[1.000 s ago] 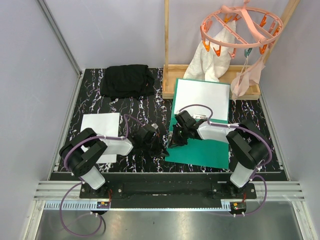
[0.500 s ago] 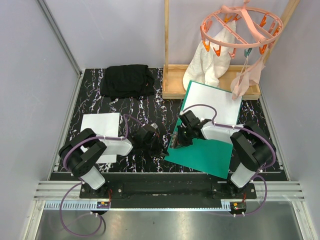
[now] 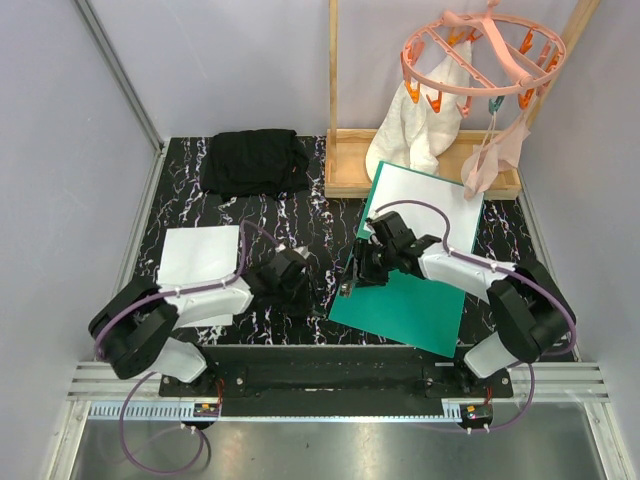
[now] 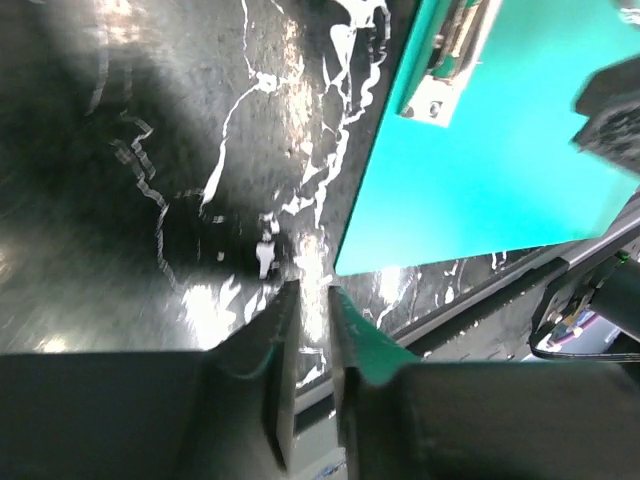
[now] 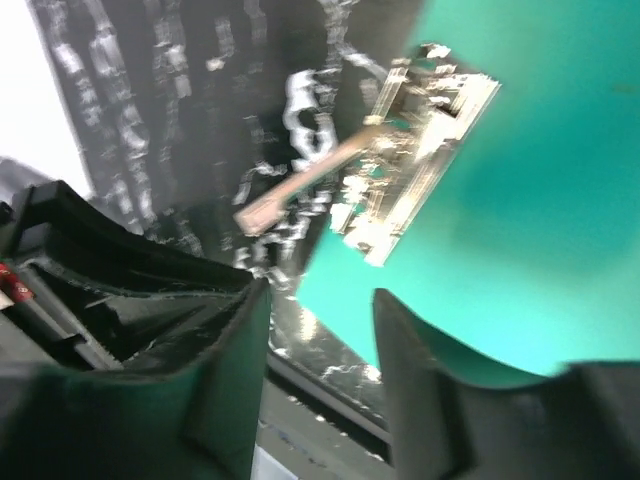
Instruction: Put the files into the folder
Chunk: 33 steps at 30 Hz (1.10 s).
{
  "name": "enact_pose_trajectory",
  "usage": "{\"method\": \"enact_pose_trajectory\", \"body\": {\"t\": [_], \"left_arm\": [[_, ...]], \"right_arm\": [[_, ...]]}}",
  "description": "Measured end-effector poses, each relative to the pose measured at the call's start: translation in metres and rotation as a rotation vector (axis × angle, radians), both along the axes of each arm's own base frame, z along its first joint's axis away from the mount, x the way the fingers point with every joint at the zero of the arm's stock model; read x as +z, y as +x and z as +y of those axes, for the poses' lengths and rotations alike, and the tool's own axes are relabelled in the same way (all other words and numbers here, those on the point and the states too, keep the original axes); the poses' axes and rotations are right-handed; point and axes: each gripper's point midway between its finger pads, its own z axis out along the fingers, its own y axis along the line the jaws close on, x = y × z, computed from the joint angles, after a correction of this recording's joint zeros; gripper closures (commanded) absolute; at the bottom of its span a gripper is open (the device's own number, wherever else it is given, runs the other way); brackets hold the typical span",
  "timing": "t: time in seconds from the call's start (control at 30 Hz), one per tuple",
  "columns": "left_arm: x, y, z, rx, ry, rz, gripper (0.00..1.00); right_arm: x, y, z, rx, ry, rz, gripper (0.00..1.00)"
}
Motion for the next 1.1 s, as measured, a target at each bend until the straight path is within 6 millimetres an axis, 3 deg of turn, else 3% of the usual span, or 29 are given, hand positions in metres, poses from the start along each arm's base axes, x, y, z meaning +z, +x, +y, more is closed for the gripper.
{"method": "enact_pose_trajectory", "body": {"t": [0.27,0.37,0.53,0.67,0.8,0.9,0.97,1.03,1.1], "left_arm": [[0.061,0.013,0.012,0.017,-0.044,-0.193,0.54],[0.076,0.015,0.018,0.034,-0.060,-0.238,0.51],[0.087,0.011,0.034,0.066,-0.044,-0.261,0.43],[0.100,0.010,0.051,0.106,-0.037,-0.302,0.32],[0.111,0.016,0.072,0.174,-0.030,-0.341,0.17],[0.107,0.026,0.093,0.245,0.008,-0.326,0.11],[0.098,0.037,0.118,0.331,0.064,-0.291,0.10],[0.088,0.048,0.148,0.440,0.125,-0.243,0.10],[0.080,0.057,0.177,0.552,0.172,-0.198,0.10]], "right_arm": [[0.007,-0.008,0.043,0.088,0.156,0.029,0.17],[0.002,0.002,0.054,0.088,0.168,0.038,0.15],[0.004,0.052,0.052,0.033,0.155,-0.033,0.10],[0.017,0.104,0.040,0.008,0.121,-0.148,0.07],[0.013,0.134,0.033,0.037,0.074,-0.211,0.06],[-0.001,0.141,0.029,0.070,0.007,-0.205,0.04],[-0.003,0.138,0.025,0.084,-0.057,-0.203,0.03],[0.007,0.139,0.030,0.098,-0.111,-0.229,0.01],[0.026,0.139,0.049,0.122,-0.126,-0.276,0.01]]}}
